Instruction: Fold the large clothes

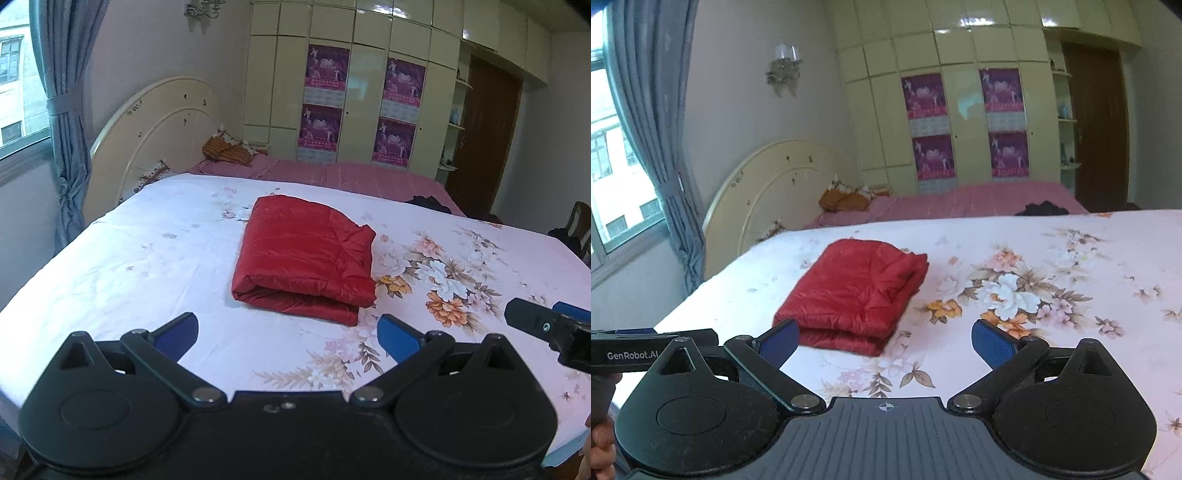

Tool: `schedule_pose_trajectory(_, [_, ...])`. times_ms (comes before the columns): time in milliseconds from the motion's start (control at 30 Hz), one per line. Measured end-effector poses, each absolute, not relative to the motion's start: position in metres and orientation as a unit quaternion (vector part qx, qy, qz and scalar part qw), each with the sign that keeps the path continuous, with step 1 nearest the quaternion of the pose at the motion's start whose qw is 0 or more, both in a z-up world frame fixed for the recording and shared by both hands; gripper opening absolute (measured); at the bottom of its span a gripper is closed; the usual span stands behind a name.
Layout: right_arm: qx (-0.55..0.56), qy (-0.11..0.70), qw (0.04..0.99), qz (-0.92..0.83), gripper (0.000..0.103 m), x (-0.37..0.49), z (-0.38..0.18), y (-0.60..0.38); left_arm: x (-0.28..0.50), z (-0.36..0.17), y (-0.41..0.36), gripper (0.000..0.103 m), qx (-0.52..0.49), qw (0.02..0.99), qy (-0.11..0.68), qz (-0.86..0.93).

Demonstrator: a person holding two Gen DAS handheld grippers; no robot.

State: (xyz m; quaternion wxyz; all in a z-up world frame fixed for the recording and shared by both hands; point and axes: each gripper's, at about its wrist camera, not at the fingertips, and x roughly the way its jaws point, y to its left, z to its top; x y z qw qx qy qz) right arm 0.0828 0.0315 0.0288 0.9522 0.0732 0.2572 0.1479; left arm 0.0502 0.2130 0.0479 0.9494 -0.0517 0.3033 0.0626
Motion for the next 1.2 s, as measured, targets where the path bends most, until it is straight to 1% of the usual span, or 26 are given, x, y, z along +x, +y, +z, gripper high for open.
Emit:
schedule_pose_trajectory(567, [0.062,0.241,0.957,0.152,0.099,0.054,0.036,0.032,0.018,0.055,0.215,0.103,-0.056,0.955,0.281,0.079])
schedule_pose_trajectory(1200, [0.067,0.242,0.956,0.152,0.099,0.053,0.04,0.03,0.014,0.061,0.215,0.103,-0.052,0.958,0.27,0.084])
